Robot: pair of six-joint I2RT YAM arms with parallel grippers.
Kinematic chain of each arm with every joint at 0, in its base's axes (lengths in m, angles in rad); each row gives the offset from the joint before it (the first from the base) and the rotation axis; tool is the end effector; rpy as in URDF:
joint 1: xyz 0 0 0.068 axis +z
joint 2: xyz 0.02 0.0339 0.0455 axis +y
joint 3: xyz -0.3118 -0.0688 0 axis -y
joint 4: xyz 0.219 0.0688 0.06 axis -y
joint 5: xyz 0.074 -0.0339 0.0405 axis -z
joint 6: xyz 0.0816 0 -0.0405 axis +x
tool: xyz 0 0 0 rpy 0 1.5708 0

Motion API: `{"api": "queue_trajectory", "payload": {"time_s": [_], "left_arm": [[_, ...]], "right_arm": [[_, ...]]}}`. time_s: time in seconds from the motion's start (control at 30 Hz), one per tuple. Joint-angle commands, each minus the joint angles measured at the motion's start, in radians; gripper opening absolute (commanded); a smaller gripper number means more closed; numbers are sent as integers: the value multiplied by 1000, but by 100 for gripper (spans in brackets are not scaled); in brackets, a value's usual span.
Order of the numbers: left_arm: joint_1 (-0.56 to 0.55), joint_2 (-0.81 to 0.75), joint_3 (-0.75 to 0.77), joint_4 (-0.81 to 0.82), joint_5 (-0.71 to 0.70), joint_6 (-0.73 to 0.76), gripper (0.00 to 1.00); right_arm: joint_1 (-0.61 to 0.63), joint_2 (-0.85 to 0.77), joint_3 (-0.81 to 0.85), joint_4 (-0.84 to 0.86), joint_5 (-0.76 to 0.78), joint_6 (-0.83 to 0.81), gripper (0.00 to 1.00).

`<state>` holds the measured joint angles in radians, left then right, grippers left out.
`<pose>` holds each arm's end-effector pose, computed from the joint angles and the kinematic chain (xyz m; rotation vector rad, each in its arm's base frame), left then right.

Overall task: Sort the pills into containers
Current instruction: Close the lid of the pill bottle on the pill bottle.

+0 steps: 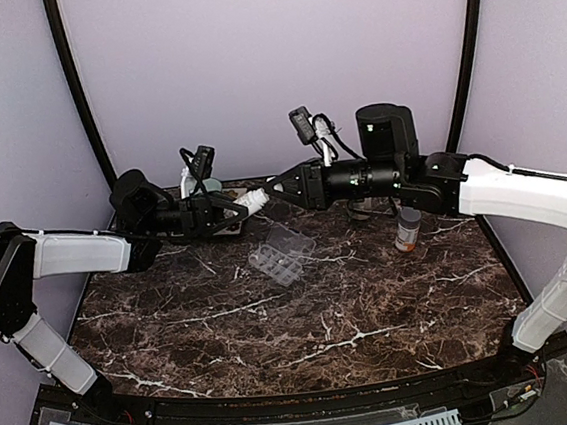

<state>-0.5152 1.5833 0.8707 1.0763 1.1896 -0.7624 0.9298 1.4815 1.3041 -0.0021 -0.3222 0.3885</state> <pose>0.2467 -0.2267 0.3646 1.0319 1.3506 -1.7081 0.1989 0.3099 0.4174 -0.7544 1.7574 1.2125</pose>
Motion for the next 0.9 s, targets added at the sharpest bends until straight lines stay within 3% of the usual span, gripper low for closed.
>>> {"api": "queue_trajectory", "payload": {"time_s": [0.0, 0.87], "left_arm": [[-6, -38, 38, 41, 32, -16, 0], [-11, -20, 56, 65, 72, -60, 0]], "right_arm": [[12, 15, 34, 26, -18, 10, 2], [21, 34, 49, 43, -36, 20, 2]]}}
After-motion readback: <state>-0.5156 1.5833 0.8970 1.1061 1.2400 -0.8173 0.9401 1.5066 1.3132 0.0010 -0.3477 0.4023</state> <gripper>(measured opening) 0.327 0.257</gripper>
